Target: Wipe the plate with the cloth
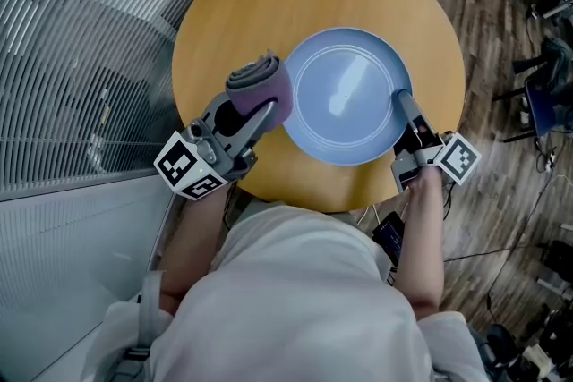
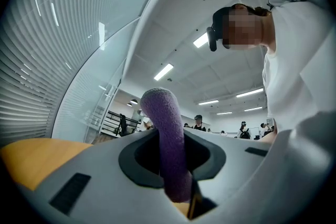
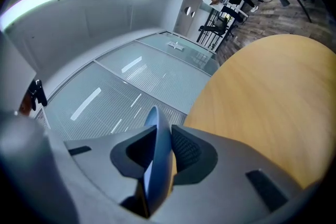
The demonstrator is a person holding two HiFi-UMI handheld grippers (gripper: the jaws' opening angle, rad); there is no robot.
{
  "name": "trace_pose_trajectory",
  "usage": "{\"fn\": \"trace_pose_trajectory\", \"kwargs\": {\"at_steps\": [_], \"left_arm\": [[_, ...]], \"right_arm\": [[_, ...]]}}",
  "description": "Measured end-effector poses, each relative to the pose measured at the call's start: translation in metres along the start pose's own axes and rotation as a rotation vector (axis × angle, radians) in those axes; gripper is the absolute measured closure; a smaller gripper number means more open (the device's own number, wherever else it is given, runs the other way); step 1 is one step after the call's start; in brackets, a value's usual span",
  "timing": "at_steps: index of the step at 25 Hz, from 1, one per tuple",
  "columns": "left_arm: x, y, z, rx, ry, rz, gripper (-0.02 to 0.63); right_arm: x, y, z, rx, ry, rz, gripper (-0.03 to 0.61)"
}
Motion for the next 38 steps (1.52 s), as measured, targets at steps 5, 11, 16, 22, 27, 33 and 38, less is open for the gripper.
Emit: {"fn": "trace_pose_trajectory", "kwargs": {"at_steps": [5, 11, 16, 22, 27, 33, 38], "left_arm": [[0.01, -0.002, 0.008, 0.025, 0.051, -0.016, 0.537], [0.012, -0.012, 0.005, -0.01, 0.028, 0.041, 0.537], [0.011, -0.022, 0.002, -0.006, 0.01, 0.069, 0.537], [0.01, -0.03, 0.002, 0.021, 0.022, 0.078, 0.537], [0.011, -0.033, 0.004, 0.023, 0.029, 0.097, 0.537], [0.012, -0.044, 0.003, 0.028, 0.025, 0.117, 0.537], [0.011, -0.045, 0.007, 0.033, 0.022, 0.124, 0.537]], "right_arm": [[0.003, -0.004, -0.016, -0.043, -0.028, 0.001, 0.495], [0.01, -0.003, -0.031, -0.011, -0.077, 0.014, 0.497], [0.012, -0.003, -0.043, -0.012, -0.092, 0.013, 0.497], [0.014, -0.006, -0.058, -0.017, -0.106, 0.045, 0.499], [0.015, -0.008, -0.067, -0.025, -0.119, 0.05, 0.499], [0.021, -0.008, -0.079, -0.043, -0.131, 0.04, 0.507], [0.018, -0.006, -0.081, -0.047, -0.135, 0.032, 0.508]]}}
Point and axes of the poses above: the fingertips, and each gripper's own axes: x backward along the fingers, z to its left, y out of its top, the point moved 7 cm from there along x, backward along the fingers, and after that the axes turned 1 degree about -y, right-handed, at the moved point
